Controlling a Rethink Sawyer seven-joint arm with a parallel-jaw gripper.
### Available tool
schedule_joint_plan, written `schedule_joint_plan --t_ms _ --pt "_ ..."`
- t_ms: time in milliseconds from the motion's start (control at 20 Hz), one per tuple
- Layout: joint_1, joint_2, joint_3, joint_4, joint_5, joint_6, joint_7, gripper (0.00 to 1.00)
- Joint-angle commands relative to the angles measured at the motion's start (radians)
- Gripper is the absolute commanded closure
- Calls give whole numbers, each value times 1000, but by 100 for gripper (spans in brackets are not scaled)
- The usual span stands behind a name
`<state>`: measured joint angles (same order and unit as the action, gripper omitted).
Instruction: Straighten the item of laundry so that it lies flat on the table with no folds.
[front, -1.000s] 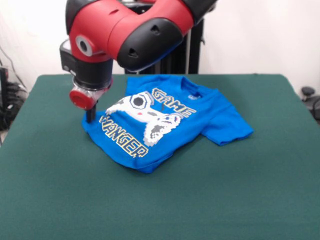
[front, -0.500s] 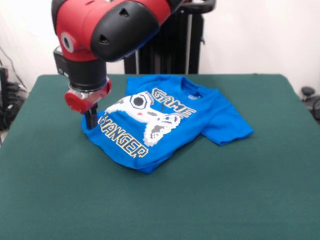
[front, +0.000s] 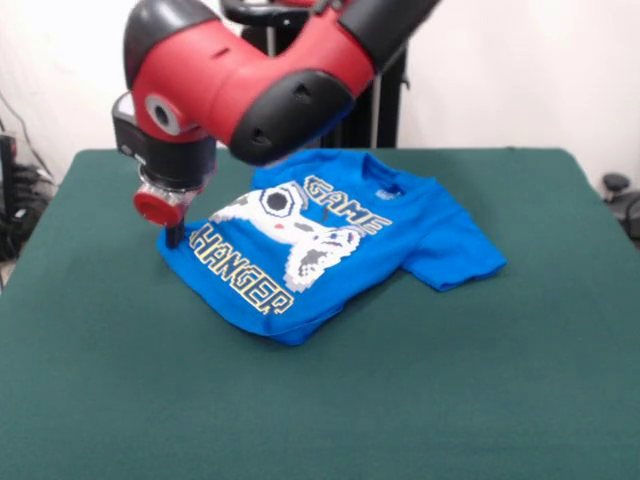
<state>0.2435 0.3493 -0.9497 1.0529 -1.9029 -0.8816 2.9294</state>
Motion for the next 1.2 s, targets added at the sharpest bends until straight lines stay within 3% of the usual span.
schedule_joint_plan --t_ms 50,400,1200 --pt "34 171 56 -121 -33 -19 276 100" --pt "-4 125 121 -145 65 59 160 100" --pt "-22 131 118 -149 60 105 80 100"
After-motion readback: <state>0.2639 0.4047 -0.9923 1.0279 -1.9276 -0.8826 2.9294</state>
